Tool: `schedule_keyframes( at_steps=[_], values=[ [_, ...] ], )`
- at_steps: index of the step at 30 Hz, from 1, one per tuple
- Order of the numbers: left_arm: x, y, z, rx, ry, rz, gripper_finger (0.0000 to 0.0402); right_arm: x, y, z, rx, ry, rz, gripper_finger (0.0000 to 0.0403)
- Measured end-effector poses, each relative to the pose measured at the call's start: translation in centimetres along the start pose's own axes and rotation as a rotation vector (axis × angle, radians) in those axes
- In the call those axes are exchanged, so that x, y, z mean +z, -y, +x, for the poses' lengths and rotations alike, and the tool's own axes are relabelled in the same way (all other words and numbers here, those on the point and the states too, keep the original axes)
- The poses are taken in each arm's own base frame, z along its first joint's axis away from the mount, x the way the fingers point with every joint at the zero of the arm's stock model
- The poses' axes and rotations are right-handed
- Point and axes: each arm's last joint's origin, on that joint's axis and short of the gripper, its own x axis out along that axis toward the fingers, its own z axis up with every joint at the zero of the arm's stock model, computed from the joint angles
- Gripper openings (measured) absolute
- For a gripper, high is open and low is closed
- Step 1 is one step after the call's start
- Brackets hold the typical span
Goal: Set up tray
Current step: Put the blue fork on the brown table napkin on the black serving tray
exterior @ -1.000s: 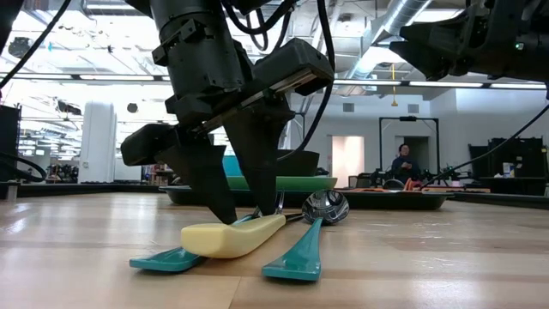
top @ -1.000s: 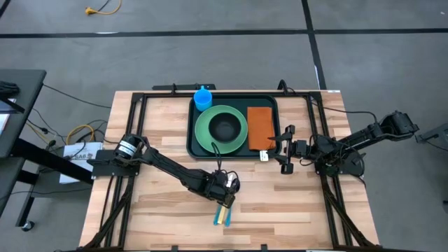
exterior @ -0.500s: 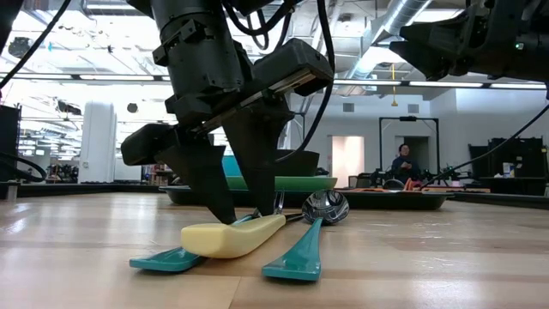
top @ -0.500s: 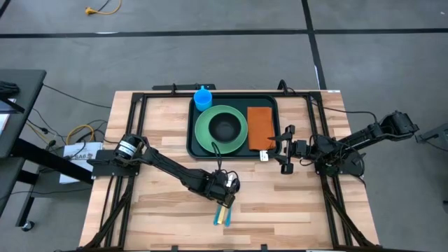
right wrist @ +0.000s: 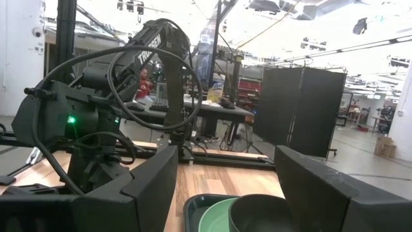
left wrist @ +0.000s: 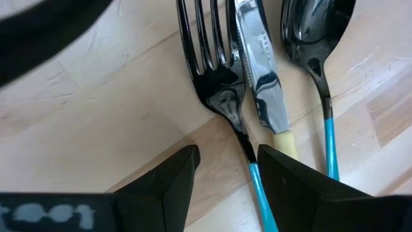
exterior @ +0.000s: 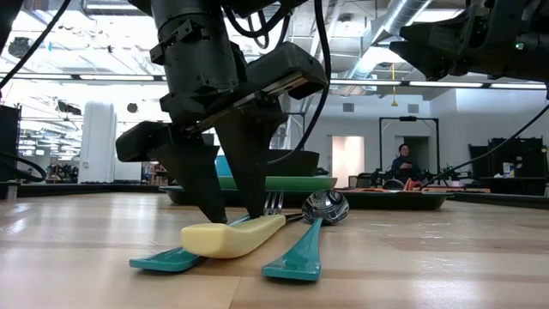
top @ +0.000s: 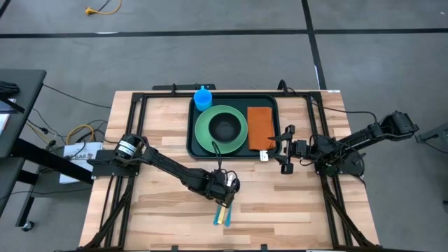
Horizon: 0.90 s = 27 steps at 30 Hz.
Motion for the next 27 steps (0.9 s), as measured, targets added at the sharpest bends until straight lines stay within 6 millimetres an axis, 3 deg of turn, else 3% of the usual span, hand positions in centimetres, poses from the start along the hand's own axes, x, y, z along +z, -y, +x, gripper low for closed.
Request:
schedule_keyframes(
  at_steps=[27],
  values=[
    [0.15, 0.5, 0.02, -0.049, 0.058, -0.014, 0.0169, 0.0, 0.0, 0.0, 0.0, 0.0, 0.0, 0.0253]
  ],
)
